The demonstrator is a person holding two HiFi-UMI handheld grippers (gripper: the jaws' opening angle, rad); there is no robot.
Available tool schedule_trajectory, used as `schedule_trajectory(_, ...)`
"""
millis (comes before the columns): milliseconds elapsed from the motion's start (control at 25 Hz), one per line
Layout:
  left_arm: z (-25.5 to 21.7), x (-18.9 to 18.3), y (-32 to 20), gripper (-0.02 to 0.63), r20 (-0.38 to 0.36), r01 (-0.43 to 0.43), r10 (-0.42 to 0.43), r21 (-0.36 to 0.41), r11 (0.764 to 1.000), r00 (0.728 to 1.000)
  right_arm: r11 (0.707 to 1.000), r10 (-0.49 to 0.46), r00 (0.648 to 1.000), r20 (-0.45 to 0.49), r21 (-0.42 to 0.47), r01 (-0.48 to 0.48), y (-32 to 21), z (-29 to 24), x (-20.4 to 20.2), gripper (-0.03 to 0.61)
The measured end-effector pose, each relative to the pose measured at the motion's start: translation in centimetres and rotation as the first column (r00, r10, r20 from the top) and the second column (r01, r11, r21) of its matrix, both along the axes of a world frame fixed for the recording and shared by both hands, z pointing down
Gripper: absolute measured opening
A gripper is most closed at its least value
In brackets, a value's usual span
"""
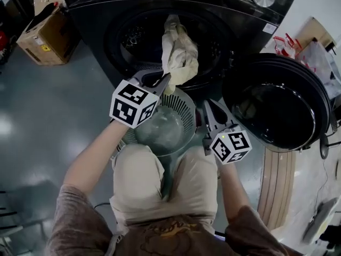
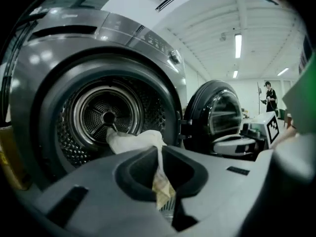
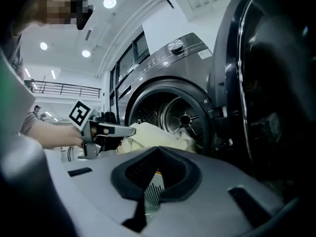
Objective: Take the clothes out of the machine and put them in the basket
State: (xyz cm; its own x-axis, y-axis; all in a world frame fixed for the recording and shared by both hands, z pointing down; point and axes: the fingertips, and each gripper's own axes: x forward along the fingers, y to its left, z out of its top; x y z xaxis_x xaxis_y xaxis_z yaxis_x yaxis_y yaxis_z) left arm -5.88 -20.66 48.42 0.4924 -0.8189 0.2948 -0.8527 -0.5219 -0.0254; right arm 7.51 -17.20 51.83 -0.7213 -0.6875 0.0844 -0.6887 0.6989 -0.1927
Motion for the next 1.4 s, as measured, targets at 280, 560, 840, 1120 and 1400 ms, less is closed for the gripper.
schedule_trajectory(280, 1.0, -1.8, 5.2, 0.029, -0.001, 0.048, -0.048, -0.041, 0.998, 0.999, 0.999, -0.046, 0.999, 0.009, 0.01, 0.046, -0.1, -0.1, -2.0, -0.003)
schedule_trajectory(560, 2.5, -2.4, 6.1, 0.047, 0.021, 0.049, -0.048, -0.084, 0.995, 0.999, 0.998, -0.061, 0.998, 0.023, 0.019, 0.06, 0.1, -0.6, -3.1, -0.002)
schedule_trajectory(840, 4.4, -1.2, 5.2, 0.276, 0.025, -0.03, 0.034, -0.139, 0.99, 0.999, 0.999, -0.049, 0.999, 0.017, 0.013, 0.048, 0.1, -0.4, -2.7, -0.002)
schedule_trajectory(1120, 5.7, -2.2, 1.4, 0.349, 0.011, 0.009, -0.008, -0.131, 0.991, 1.0, 1.0, -0.03, 1.0, 0.003, 0.005, 0.03, 0.1, 0.0, -2.4, -0.002)
schedule_trajectory(1400, 7.9, -2.4, -5.1, 0.408, 0.05, 0.04, -0.034, -0.119, 0.992, 0.998, 1.0, -0.016, 1.0, -0.018, 0.003, 0.016, -0.1, 0.2, -2.3, -0.003)
